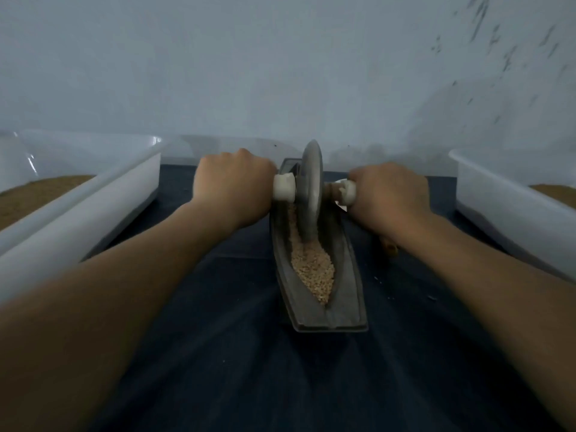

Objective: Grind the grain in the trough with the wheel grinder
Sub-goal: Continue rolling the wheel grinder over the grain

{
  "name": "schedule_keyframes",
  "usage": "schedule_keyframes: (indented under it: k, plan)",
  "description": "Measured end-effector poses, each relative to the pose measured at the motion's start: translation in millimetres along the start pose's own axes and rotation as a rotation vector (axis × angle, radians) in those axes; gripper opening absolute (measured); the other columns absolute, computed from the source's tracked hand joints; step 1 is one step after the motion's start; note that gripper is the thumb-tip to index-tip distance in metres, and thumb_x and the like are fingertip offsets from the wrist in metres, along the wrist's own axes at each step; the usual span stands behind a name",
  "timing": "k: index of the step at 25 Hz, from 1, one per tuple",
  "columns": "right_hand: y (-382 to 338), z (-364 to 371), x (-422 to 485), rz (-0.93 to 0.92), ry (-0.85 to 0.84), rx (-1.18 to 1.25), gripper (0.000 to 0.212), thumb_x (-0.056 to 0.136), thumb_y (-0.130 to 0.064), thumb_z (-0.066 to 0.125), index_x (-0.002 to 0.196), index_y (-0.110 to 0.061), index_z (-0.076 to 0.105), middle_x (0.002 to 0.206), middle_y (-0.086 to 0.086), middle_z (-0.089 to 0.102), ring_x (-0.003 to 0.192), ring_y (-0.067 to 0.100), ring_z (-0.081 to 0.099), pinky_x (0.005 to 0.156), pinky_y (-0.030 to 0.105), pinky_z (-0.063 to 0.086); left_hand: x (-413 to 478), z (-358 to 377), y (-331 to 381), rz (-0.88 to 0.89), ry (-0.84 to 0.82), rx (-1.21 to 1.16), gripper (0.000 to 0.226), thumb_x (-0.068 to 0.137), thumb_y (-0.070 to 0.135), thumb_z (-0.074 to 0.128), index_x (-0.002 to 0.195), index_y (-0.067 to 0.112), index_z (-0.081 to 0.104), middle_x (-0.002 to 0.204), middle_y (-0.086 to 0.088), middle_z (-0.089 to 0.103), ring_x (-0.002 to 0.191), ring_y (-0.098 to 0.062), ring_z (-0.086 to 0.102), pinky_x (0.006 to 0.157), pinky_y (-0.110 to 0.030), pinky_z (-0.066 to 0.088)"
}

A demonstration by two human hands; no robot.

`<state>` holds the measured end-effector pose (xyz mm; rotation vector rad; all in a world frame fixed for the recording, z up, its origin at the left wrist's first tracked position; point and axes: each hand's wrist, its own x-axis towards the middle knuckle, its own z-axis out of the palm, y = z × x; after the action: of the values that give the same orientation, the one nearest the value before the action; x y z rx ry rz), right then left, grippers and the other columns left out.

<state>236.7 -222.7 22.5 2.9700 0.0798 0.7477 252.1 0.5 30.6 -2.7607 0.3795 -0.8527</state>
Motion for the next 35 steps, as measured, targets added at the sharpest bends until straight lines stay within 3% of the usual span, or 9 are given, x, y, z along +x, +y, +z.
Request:
schedule_keyframes:
  k: [3,9,13,18,24,27,30,33,35]
  plan:
    - [-4.5,-0.8,14.3,0.038,-0.112,0.081,0.012,0.086,-0.036,0.066,0.096,-0.03,0.067,0.085,-0.002,0.062,0.076,0.023,0.055,0.062,0.031,0.042,21.1,-9.4,5.7,-0.007,-0.09,0.037,0.017,0.09,0.025,0.056,0.103,0.025,0.066,0.094,-0.006,0.062,0.084,-0.031,0.063,0.064,-0.036,0.039]
    - [20.9,-19.2,-48.9,-0.229,0.196,-0.11,0.03,0.046,-0.036,0.07,0.061,-0.035,0.044,0.048,-0.016,0.028,0.04,0.002,0.022,0.044,0.013,0.013,-43.0,-18.9,-18.8,0.163,0.081,-0.018,0.019,0.065,0.036,0.069,0.069,0.039,0.051,0.054,0.015,0.028,0.044,-0.006,0.018,0.045,-0.017,0.014]
    - [0.6,-5.4,-8.4,-0.042,0.013,-0.042,0.008,0.072,-0.036,0.068,0.077,-0.035,0.062,0.063,-0.009,0.045,0.054,0.016,0.039,0.05,0.023,0.026,-8.5,2.1,-7.8,0.038,-0.019,-0.009,0.007,0.083,0.033,0.062,0.09,0.034,0.063,0.069,0.006,0.045,0.059,-0.019,0.046,0.05,-0.029,0.031]
    - [-7.5,-15.5,9.0,-0.032,-0.118,-0.038,0.011,0.084,-0.032,0.068,0.094,-0.027,0.069,0.078,-0.002,0.054,0.07,0.022,0.052,0.059,0.028,0.038,7.1,-3.3,-3.0,0.027,-0.123,-0.052,0.012,0.089,0.028,0.058,0.1,0.03,0.063,0.083,0.001,0.055,0.078,-0.028,0.06,0.062,-0.035,0.039]
    - [13.1,-24.2,-42.5,-0.246,0.177,-0.139,0.025,0.05,-0.032,0.064,0.058,-0.031,0.04,0.046,-0.014,0.029,0.038,0.007,0.025,0.046,0.014,0.014,-51.9,-10.0,-15.2,0.115,0.119,-0.059,0.026,0.06,0.032,0.072,0.068,0.034,0.047,0.056,0.013,0.016,0.043,-0.01,0.011,0.049,-0.017,0.008]
    - [-4.4,-13.4,-2.2,-0.068,-0.025,-0.076,0.007,0.077,-0.034,0.067,0.076,-0.031,0.061,0.067,-0.007,0.053,0.06,0.02,0.051,0.05,0.023,0.031,-13.9,1.3,-4.7,0.021,-0.041,-0.026,0.006,0.084,0.03,0.063,0.086,0.032,0.058,0.069,0.006,0.042,0.059,-0.021,0.052,0.052,-0.029,0.032]
    - [-10.9,-8.0,23.2,0.019,-0.16,0.021,0.01,0.087,-0.038,0.064,0.089,-0.029,0.066,0.079,-0.002,0.058,0.069,0.022,0.051,0.059,0.029,0.041,27.7,-3.5,-1.9,0.024,-0.129,-0.031,0.018,0.09,0.029,0.058,0.107,0.028,0.065,0.096,-0.004,0.062,0.088,-0.03,0.064,0.065,-0.036,0.04]
    - [5.1,-11.0,-10.2,-0.069,-0.109,-0.011,0.006,0.078,-0.034,0.065,0.078,-0.034,0.059,0.071,-0.008,0.06,0.058,0.014,0.05,0.048,0.025,0.033,-3.7,-7.4,-5.5,0.112,-0.008,0.03,0.01,0.084,0.03,0.062,0.094,0.033,0.063,0.075,0.004,0.053,0.067,-0.024,0.057,0.054,-0.031,0.035]
    - [18.4,-12.0,-37.8,-0.166,0.047,-0.071,0.016,0.062,-0.034,0.067,0.068,-0.036,0.051,0.054,-0.013,0.045,0.045,0.007,0.04,0.042,0.019,0.022,-30.8,-9.0,-11.6,0.192,0.083,-0.002,0.017,0.07,0.034,0.072,0.078,0.036,0.057,0.058,0.012,0.028,0.047,-0.013,0.031,0.045,-0.02,0.017]
